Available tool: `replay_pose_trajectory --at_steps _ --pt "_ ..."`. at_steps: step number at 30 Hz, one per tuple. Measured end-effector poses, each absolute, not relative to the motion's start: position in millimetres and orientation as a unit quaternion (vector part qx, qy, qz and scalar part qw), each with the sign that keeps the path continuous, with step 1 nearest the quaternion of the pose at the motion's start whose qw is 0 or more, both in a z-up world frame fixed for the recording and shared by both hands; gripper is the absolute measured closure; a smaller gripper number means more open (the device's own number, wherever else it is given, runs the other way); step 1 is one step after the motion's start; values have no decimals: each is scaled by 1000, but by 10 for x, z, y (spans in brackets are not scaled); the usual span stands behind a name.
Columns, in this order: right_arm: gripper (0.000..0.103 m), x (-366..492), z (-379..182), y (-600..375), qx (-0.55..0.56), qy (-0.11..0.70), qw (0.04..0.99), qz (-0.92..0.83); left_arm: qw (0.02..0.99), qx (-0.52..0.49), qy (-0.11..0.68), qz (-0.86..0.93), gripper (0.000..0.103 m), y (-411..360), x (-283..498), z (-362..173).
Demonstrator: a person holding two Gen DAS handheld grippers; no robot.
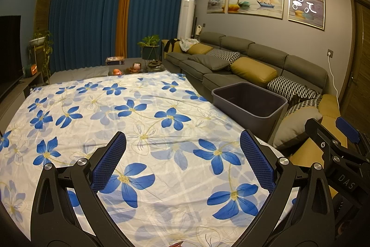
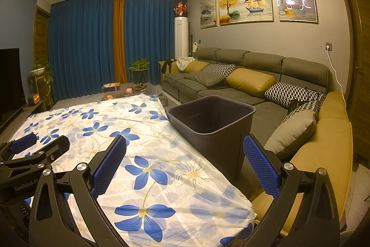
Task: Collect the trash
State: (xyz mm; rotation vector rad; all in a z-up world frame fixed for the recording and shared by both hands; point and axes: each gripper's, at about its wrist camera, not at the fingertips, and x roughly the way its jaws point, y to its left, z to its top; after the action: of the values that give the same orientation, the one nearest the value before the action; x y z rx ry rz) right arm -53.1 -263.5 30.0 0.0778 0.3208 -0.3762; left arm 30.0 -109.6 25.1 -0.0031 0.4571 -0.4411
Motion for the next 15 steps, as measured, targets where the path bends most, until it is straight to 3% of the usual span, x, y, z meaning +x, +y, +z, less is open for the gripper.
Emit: replay_pose_trajectory --at_steps 15 --pt "6 -537 300 -2637 38 158 969 -186 950 -1 225 -217 6 -1095 295 256"
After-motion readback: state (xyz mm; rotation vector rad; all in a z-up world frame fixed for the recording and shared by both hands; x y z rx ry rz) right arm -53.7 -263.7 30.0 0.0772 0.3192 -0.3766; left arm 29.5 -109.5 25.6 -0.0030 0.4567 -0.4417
